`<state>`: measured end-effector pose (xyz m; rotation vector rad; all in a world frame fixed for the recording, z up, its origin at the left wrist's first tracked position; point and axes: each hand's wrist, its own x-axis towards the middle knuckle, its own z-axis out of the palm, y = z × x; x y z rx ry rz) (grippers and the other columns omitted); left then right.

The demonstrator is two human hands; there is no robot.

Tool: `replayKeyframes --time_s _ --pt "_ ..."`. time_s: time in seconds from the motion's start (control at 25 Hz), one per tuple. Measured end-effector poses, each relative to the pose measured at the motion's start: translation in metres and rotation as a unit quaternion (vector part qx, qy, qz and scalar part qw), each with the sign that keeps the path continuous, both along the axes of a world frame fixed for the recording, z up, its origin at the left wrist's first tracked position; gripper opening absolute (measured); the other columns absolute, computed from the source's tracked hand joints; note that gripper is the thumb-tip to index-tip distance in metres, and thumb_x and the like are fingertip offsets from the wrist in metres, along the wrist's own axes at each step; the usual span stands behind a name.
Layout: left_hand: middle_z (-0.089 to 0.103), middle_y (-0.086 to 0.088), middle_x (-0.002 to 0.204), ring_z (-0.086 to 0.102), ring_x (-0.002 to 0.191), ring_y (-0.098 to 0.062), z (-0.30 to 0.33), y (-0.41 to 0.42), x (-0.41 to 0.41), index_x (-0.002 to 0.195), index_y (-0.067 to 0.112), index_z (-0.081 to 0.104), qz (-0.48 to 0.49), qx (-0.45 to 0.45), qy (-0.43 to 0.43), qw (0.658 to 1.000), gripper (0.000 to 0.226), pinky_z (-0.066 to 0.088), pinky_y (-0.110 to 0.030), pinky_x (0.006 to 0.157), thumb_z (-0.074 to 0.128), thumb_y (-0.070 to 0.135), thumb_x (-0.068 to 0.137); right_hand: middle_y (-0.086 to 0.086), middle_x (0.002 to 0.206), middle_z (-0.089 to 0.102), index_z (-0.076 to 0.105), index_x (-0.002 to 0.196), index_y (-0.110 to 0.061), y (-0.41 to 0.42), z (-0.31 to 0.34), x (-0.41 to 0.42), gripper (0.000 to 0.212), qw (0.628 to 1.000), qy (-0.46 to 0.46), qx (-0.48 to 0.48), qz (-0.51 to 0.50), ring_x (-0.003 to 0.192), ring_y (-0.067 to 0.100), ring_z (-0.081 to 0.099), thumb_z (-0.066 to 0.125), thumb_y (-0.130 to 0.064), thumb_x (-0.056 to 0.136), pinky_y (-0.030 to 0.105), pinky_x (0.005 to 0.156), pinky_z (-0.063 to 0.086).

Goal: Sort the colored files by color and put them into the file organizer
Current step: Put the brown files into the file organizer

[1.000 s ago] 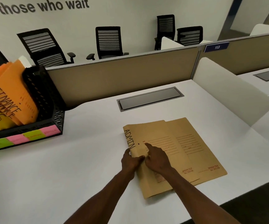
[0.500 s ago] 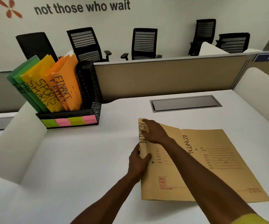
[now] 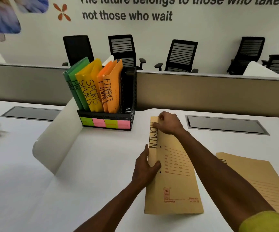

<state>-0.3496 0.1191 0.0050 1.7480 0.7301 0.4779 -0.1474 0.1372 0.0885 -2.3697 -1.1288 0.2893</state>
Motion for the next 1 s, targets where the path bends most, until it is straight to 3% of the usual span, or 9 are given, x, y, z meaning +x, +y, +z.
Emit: replayKeyframes --time_s 0.24,0.48,0.6,0.76,0.88,1.0 --pt "0.048 0.005 0.142 0.056 0.123 -0.018 0.001 0.024 -0.01 0.155 0.025 0.014 0.05 0.027 0.011 0.998 0.083 0.054 -0.045 0.097 0.064 0.04 0.09 -0.004 0.099 0.063 0.061 0.099 -0.026 0.035 0.055 -0.032 0.021 0.996 0.006 0.071 0.06 0.092 0.016 0.062 0.075 -0.029 0.084 0.017 0.058 0.042" --pt "0.054 0.009 0.137 0.062 0.112 -0.011 0.026 0.058 -0.007 0.156 0.031 0.004 0.081 0.094 -0.044 0.991 0.085 0.057 -0.039 0.091 0.06 0.037 0.092 -0.011 0.091 0.057 0.055 0.091 -0.029 0.059 0.109 -0.066 0.023 0.982 -0.037 0.144 0.114 0.083 0.009 0.055 0.076 -0.035 0.082 0.019 0.058 0.041" --pt "0.053 0.0 0.142 0.061 0.117 -0.019 0.036 0.075 -0.005 0.156 0.027 -0.001 0.118 0.179 -0.031 0.976 0.087 0.053 -0.034 0.092 0.059 0.032 0.094 -0.004 0.109 0.068 0.057 0.087 -0.028 0.065 0.132 -0.076 0.02 0.968 -0.025 0.187 0.165 0.098 0.012 0.059 0.077 -0.03 0.082 0.018 0.069 0.042" --pt "0.04 -0.009 0.153 0.056 0.124 -0.029 0.05 0.107 -0.003 0.154 0.023 -0.011 0.156 0.303 -0.058 0.938 0.094 0.052 -0.04 0.094 0.061 0.021 0.093 -0.002 0.122 0.069 0.06 0.088 -0.019 0.071 0.159 -0.084 0.02 0.947 -0.048 0.248 0.2 0.116 0.014 0.06 0.077 -0.028 0.083 0.032 0.096 0.048" --pt "0.028 -0.009 0.159 0.049 0.132 -0.03 0.062 0.134 -0.001 0.155 0.015 -0.013 0.132 0.363 -0.059 0.921 0.096 0.051 -0.041 0.095 0.061 0.013 0.093 -0.001 0.126 0.067 0.062 0.091 -0.012 0.079 0.172 -0.083 0.02 0.934 -0.052 0.274 0.223 0.124 0.017 0.057 0.077 -0.023 0.083 0.037 0.103 0.047" --pt "0.03 -0.01 0.158 0.047 0.133 -0.032 0.07 0.157 0.004 0.155 0.015 -0.011 0.127 0.384 -0.069 0.912 0.096 0.049 -0.043 0.096 0.06 0.004 0.091 -0.002 0.128 0.066 0.062 0.092 -0.009 0.087 0.182 -0.077 0.018 0.919 -0.046 0.291 0.263 0.132 0.011 0.049 0.076 -0.017 0.083 0.029 0.107 0.042"
